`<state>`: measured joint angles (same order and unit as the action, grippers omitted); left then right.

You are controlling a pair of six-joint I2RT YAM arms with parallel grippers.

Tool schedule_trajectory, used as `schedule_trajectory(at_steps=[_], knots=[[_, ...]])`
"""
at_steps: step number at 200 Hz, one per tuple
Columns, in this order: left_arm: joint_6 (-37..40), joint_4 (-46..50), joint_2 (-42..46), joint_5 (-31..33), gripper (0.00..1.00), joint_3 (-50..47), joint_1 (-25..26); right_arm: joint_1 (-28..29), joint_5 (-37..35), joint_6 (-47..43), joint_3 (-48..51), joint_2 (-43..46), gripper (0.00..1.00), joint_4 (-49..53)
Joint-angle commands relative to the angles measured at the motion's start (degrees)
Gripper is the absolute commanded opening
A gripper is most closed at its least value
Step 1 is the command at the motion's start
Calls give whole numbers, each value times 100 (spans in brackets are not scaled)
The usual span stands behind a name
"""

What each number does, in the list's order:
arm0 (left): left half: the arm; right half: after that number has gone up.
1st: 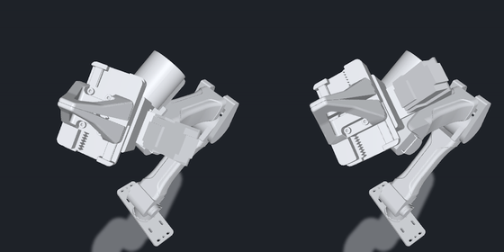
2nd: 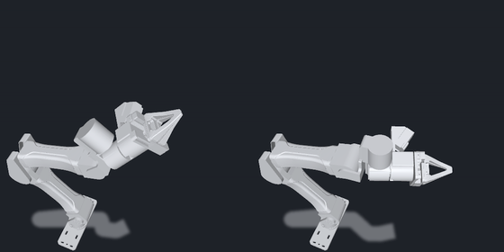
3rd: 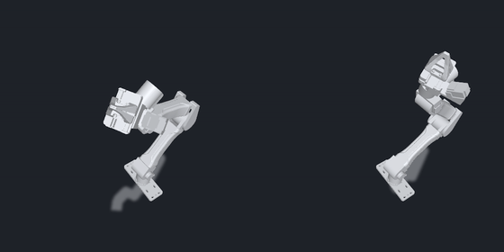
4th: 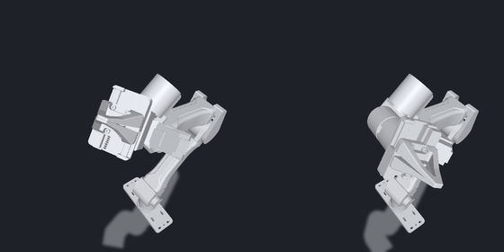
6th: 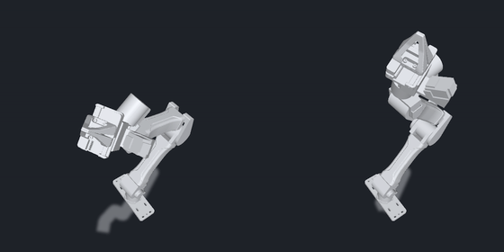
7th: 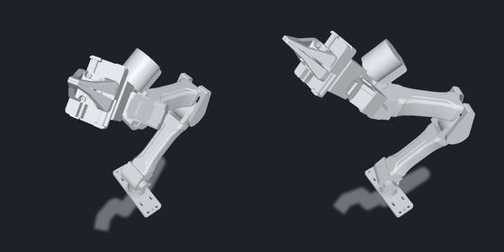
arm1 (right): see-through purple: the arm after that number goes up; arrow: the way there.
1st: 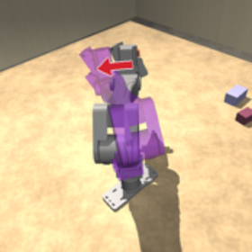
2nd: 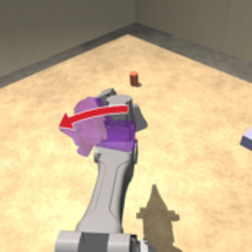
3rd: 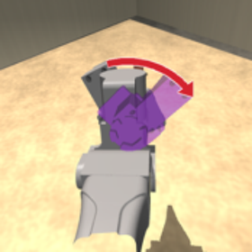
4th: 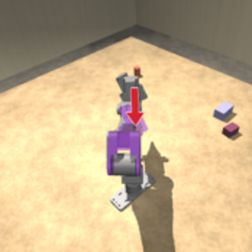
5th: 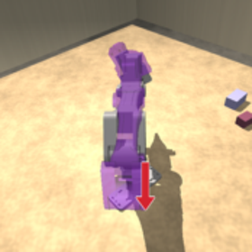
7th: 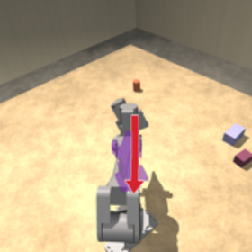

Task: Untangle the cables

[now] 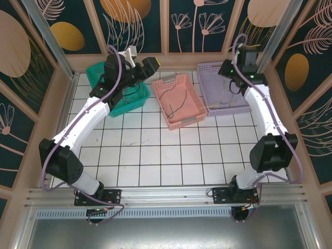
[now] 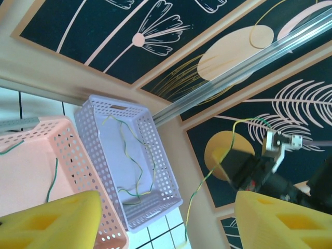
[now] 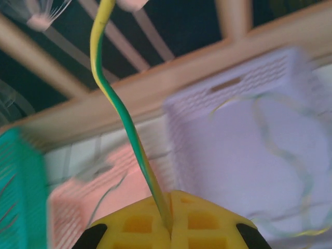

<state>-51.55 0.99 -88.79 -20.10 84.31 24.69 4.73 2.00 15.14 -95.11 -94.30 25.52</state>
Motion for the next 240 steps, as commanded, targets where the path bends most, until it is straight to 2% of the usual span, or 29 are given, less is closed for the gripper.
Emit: schedule_trajectory(at_steps=[1,30,53,82,108,127,144,157,177,216,223,227,231,240], knots=[[-75,-152,210,-34,67,-355,-8,-220,-1059,-689,-646,-758,0,331],[-142,-254,468,-103,66,-699,1,-368,-1374,-1130,-1584,-1806,0,490],[-232,-308,679,-56,64,-960,34,-385,-1453,-1296,-1713,-2335,0,383],[-333,-365,953,-12,64,-1354,62,-394,-928,-1328,-1843,-2933,0,578],[-352,-346,1117,32,63,-1603,63,-375,-128,-1092,-2166,-3420,0,1188],[-348,-291,1146,33,63,-1655,58,-367,80,-875,-2368,-3637,0,1622],[-297,-234,1138,32,63,-1640,62,-373,163,-742,-2410,-3568,32,1718],[-245,-153,1151,65,64,-1629,61,-382,157,-691,-2486,-3407,47,1736],[-135,54,1180,195,66,-1611,61,-408,152,-586,-2758,-3182,57,1880],[128,779,1394,795,71,-1559,62,-454,-27,-185,-3101,-2664,63,2139],[171,944,1459,958,72,-1568,60,-448,-113,-105,-2941,-2447,74,2071],[193,1045,1494,1048,73,-1572,62,-455,-157,-52,-2779,-2284,83,1978],[220,1141,1538,1166,74,-1580,60,-453,-218,12,-2613,-2124,97,1840],[267,1317,1664,1382,77,-1646,46,-452,-362,150,-1896,-1574,99,1304]])
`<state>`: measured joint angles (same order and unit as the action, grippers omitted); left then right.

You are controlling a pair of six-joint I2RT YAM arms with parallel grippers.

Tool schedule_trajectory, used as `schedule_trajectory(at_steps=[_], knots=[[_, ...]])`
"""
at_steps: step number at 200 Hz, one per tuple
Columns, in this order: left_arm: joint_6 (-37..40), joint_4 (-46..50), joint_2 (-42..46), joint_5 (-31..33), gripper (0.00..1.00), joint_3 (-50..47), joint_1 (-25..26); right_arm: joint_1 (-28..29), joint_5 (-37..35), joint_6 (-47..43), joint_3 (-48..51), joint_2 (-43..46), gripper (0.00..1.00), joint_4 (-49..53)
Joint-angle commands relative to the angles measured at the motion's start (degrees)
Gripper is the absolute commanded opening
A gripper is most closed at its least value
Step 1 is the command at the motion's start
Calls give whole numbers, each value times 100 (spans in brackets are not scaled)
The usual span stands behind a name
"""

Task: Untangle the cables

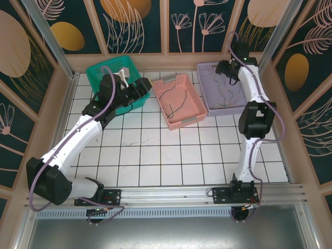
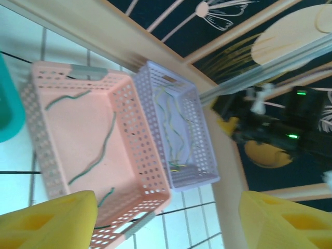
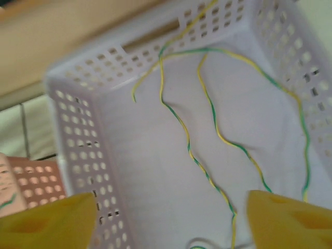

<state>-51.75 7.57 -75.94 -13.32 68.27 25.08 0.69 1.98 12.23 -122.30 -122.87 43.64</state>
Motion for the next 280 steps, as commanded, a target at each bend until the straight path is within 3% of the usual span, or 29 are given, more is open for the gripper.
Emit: schedule_trajectory(at_steps=[1,10,14,17,36,45,59,75,91,118,136,153,196,214,233,246,262,280], knots=[[292,672,392,737,77,-51,11,-45,-389,457,915,1318,99,-542],[282,848,532,1028,84,-137,14,-49,-533,532,1793,2002,99,-1203],[267,955,586,1166,96,-167,6,-34,-620,555,2203,2307,99,-1531],[272,1029,627,1240,98,-194,1,-15,-699,568,2514,2502,99,-1746],[595,1320,934,1841,98,-482,-7,298,-1588,430,4433,4062,99,-3327],[817,1357,1132,2146,99,-669,-12,529,-2393,382,5171,4679,99,-3979],[857,1662,1397,3250,99,-907,-14,754,-3203,536,6247,5373,99,-4710],[901,1688,1719,4542,99,-1507,-12,610,-2821,652,7201,5877,99,-5073],[2127,587,2210,4862,99,-2493,-12,569,-2665,424,8312,6282,99,-5663],[3493,-1286,2933,5640,99,-4107,-12,569,-2277,-314,9927,6381,99,-6892],[4295,-2801,3118,5658,99,-5057,-101,546,-1956,-468,10608,6218,99,-7809],[4382,-3659,2653,5452,99,-5410,-363,451,-1687,-656,10985,5781,99,-8808],[4549,-5190,812,4618,99,-5210,-1008,138,-874,-1192,10681,4346,99,-10265],[4356,-5961,343,4407,99,-5434,-1285,-55,-590,-1190,10313,3815,99,-10238],[4333,-6260,168,4117,99,-5398,-1455,-209,-383,-1082,10439,3661,99,-10505],[4397,-6725,10,3884,99,-5455,-1533,-219,-319,-1073,10744,3671,99,-11049],[4496,-6557,-110,3474,99,-5299,-1687,-310,-109,-1059,11157,3469,99,-12035],[4993,-7137,-140,3198,99,-5474,-1698,-337,-252,-974,11134,3482,99,-11952]])
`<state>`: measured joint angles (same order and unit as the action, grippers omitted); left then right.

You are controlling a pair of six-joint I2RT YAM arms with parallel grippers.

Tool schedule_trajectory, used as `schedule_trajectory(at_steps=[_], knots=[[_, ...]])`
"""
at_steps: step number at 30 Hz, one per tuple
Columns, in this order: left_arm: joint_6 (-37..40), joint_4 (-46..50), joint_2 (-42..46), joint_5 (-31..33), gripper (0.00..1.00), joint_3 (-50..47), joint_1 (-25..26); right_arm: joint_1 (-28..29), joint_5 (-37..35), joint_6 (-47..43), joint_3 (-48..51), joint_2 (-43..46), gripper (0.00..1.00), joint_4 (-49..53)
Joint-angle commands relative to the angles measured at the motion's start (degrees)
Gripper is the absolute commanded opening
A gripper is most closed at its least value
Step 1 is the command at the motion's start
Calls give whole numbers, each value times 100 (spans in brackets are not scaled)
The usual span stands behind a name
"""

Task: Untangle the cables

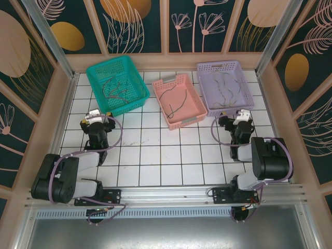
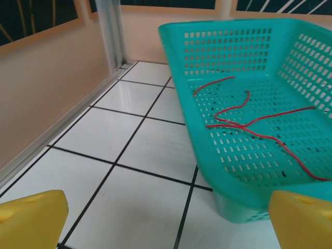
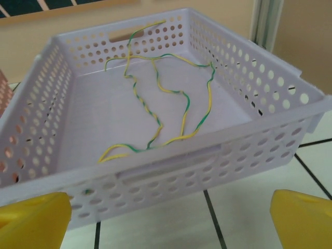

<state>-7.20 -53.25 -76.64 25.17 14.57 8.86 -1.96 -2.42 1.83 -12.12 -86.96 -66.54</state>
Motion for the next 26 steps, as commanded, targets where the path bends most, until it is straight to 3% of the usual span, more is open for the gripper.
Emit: schedule_trajectory(at_steps=[1,5,7,9,10,26], knots=[[559,-1112,-70,-661,99,-134,-77,-71,183,74,110,-101,99,-910],[812,-3412,-777,-903,99,-974,-156,59,-250,64,-10,-118,99,-717],[553,-3724,-1204,-668,99,-883,-314,56,-255,64,-13,-119,99,-701],[389,-2362,-1030,-631,99,-296,-401,55,-251,72,-19,-118,99,-683],[261,-2252,-1073,-810,99,-219,-574,55,-252,72,-21,-115,99,-677],[43,-2169,-1052,-811,99,-206,-738,102,-114,-36,-48,-128,99,-625]])
